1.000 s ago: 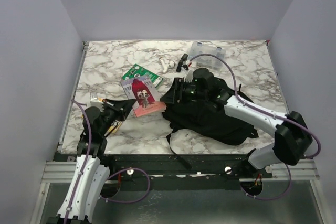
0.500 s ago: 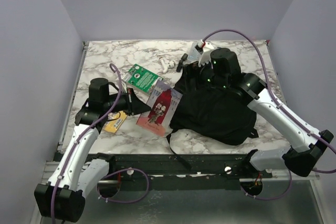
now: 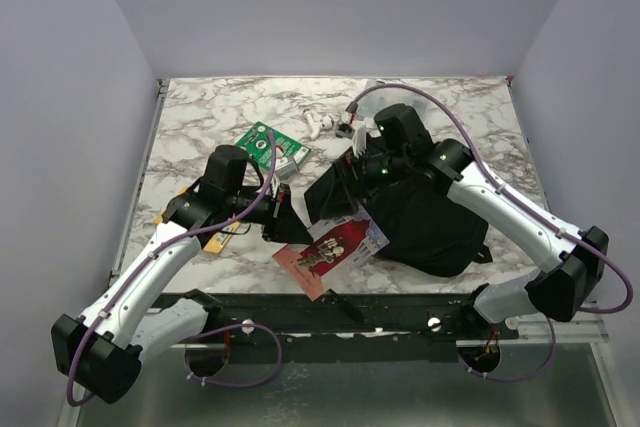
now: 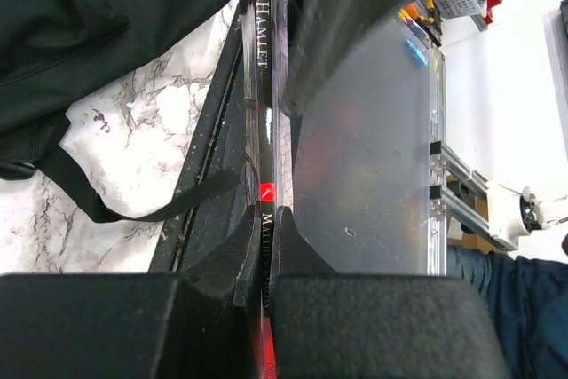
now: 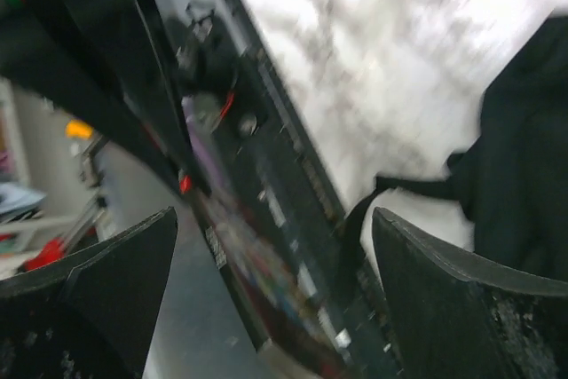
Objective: Pack the student bag
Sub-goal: Pick up the book from the center of the board.
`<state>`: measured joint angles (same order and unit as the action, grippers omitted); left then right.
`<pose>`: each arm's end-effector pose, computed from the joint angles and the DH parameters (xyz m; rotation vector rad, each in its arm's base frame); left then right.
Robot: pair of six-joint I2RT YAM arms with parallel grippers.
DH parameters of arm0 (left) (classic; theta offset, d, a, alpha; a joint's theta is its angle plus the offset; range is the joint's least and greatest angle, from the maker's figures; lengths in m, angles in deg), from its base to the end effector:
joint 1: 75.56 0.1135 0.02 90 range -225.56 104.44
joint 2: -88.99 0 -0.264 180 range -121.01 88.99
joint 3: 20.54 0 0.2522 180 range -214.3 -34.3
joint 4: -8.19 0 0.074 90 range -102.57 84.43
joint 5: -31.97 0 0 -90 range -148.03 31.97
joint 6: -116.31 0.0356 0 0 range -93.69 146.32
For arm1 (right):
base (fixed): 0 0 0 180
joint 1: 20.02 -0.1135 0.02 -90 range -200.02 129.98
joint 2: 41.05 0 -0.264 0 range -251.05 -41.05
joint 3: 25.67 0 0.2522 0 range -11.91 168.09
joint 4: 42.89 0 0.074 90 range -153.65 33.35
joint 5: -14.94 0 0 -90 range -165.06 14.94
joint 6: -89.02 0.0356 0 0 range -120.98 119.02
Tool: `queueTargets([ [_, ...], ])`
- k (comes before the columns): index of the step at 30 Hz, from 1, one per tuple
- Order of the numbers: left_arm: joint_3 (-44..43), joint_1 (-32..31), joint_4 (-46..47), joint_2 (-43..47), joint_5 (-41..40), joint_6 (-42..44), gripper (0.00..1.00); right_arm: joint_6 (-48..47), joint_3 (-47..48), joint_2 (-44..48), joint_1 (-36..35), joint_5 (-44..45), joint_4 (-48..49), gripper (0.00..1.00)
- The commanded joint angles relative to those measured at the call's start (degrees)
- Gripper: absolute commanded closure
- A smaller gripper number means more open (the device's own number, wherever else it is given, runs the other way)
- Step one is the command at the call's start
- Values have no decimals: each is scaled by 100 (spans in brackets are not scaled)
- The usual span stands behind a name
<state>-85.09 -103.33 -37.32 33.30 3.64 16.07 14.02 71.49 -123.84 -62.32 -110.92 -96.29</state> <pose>0.1564 -0.1178 0.3162 0.9547 2.0052 -1.5487 0.2160 0.2248 0.3732 -0.9137 2.2148 1.2135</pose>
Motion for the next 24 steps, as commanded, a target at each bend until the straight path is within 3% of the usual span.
queueTargets([
  [1, -138, -14, -24, 82, 379, 405, 100, 717, -892, 919, 13, -1327, 528, 6],
  [5, -228, -35, -24, -38, 512, 449, 100, 1400, -1540, 1372, 19, -1965, 1206, 7],
  [12, -364, -36, 109, 5, 549, 268, 100, 1136, -2057, 1756, 19, -1789, 971, 20],
  [18, -319, -141, 506, 90, 489, -233, 100, 1084, -2372, 1795, 21, -1898, 1068, 57],
  [21, -335, -141, 525, 144, 222, -382, 100, 1116, -2449, 1893, 22, -1376, 1005, 93],
  [22, -344, -141, 529, 166, 121, -436, 100, 1119, -2449, 1911, 20, -1024, 907, 100],
  [24, -360, -142, 577, 172, -203, -611, 100, 1081, -2393, 1924, 21, -331, 686, 100],
])
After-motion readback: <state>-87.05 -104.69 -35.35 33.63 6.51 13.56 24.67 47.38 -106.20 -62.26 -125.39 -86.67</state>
